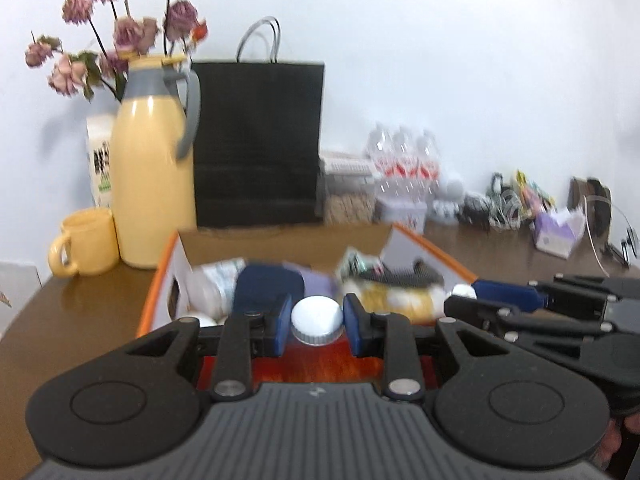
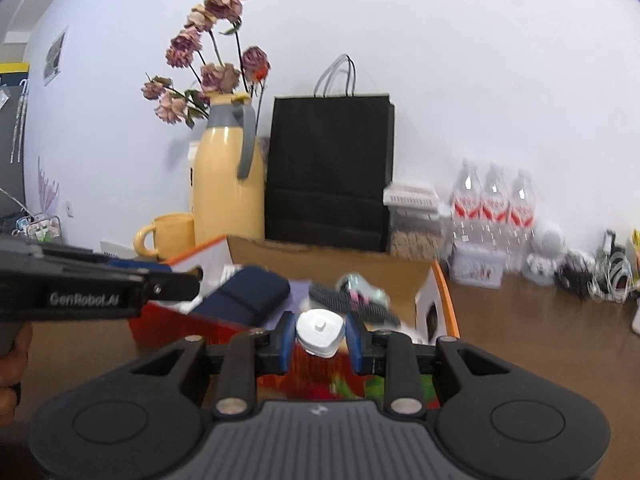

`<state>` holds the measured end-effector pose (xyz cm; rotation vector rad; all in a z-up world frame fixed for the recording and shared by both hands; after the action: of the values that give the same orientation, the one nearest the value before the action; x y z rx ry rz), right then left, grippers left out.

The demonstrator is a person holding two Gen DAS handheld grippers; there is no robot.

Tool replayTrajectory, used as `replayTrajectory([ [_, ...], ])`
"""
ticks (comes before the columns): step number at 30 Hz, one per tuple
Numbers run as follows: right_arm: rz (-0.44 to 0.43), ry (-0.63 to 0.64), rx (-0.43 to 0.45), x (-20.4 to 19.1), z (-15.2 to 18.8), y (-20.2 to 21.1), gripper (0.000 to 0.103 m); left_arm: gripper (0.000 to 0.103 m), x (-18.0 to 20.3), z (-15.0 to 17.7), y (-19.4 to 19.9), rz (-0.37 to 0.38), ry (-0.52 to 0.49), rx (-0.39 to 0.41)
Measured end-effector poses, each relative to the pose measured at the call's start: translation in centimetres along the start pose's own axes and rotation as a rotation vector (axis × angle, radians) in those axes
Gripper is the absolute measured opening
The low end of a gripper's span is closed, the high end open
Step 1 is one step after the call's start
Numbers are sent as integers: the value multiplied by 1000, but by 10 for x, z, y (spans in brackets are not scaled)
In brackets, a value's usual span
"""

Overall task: Organize objects
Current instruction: 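Carry both white caps into the box and open both tools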

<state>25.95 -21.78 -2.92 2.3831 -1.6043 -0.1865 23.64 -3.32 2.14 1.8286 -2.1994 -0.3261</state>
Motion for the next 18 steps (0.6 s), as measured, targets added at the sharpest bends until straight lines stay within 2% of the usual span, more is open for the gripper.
replayTrajectory([
  [5, -3, 9, 22, -4, -24, -23, 26, 29, -13, -22, -15, -16, 20, 34],
  [10, 4, 9, 21, -5, -39, -55, 26, 29, -27, -36, -42, -25, 48, 28],
  [18, 25, -15, 15, 0, -46, -100, 26, 29, -40, -50, -89, -27, 86, 26],
])
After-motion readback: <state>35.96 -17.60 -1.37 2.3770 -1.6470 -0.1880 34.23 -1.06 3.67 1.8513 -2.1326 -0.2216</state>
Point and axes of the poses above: each gripper's, at about its wrist camera, not at the fingertips, and y roughly against the way its jaws point, x to its right, z to its underside, the point moved 2 cm from there along -y, roughly the way its jaws point, and after that the axes turned 2 degrees about x, right-handed, at the moved point
